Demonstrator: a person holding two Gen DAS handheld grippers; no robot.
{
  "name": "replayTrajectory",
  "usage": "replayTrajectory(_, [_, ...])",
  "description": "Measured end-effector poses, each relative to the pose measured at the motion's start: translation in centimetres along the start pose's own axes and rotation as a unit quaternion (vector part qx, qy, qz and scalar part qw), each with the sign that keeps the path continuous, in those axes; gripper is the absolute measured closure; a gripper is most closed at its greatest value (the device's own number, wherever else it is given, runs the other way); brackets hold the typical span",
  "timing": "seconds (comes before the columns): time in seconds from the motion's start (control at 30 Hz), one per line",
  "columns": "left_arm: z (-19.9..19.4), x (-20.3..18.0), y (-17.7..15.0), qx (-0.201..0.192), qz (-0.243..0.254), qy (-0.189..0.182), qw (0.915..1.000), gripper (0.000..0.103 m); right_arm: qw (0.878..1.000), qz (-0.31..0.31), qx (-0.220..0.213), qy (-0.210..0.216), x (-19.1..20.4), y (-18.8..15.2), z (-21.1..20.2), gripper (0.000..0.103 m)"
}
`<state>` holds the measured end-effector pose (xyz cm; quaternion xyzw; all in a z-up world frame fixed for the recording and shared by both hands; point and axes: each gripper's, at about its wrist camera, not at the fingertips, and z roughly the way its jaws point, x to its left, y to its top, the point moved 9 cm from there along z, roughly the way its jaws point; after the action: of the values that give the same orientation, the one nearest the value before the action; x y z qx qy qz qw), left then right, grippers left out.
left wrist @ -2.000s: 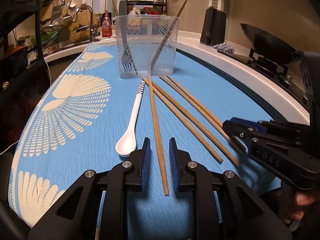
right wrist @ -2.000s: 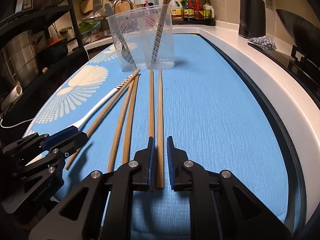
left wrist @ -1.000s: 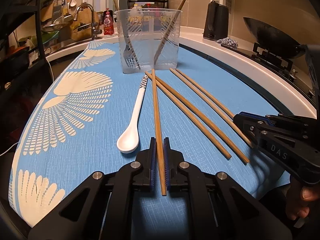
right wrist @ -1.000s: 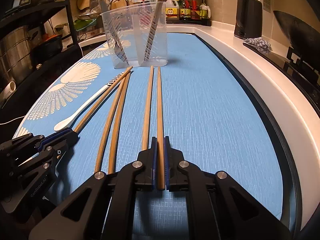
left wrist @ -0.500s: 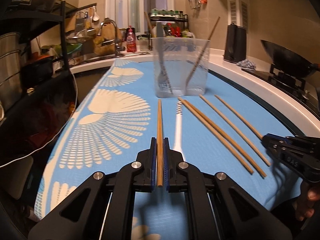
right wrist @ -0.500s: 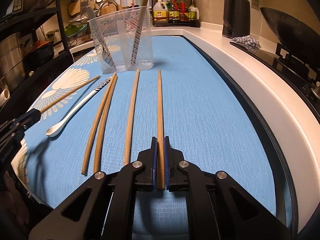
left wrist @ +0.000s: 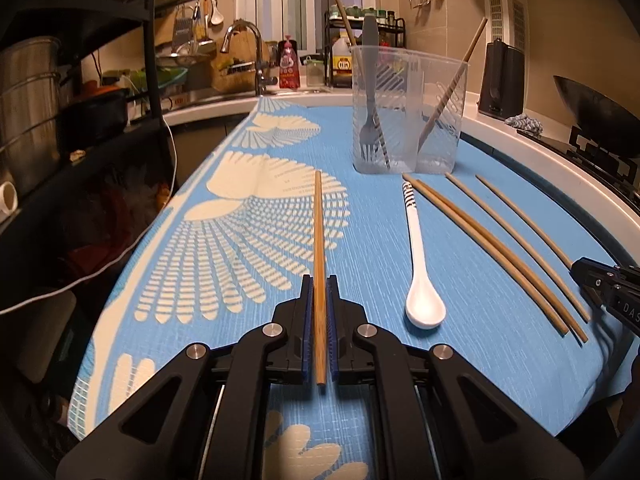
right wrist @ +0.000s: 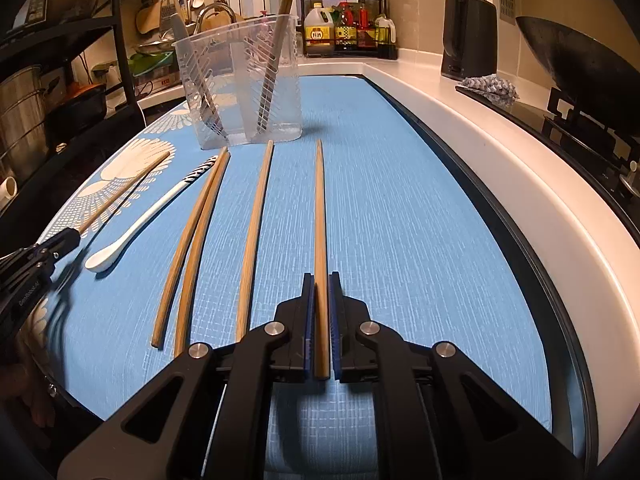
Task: Organize utensils
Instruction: 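Close left gripper on a wooden chopstick while right gripper grasps another chopstick, then lift both chopsticks upright and carry them toward the clear container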
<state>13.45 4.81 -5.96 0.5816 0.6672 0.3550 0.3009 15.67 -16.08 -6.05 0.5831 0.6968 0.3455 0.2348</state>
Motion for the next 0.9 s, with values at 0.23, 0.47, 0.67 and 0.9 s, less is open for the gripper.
replayTrajectory(0.23, [0.2, 0.4, -0.9, 0.018, -0.014, 0.002, 0.9997, 0.095, 1.000, -0.007, -0.014, 0.000, -0.1, 0.0, 0.0, 0.093])
replayTrajectory(0.47, [-0.2, 0.4, -1.2, 0.014, -0.012, 0.003, 0.9998, 0.094, 1.000, -0.014, -0.020, -0.002, 0.0, 0.0, 0.0, 0.093])
replayTrajectory(0.67, [-0.1, 0.2, -1.1, 0.012, -0.008, 0.005, 0.9999, 0.095, 0.999, -0.019, -0.031, -0.004, 0.1, -0.1, -0.1, 0.093])
replayTrajectory(0.9, [-0.1, 0.2, -1.0, 0.013, -0.008, 0.001, 0.9999, 0.096, 0.999, -0.025, -0.044, 0.001, 0.1, -0.1, -0.1, 0.096])
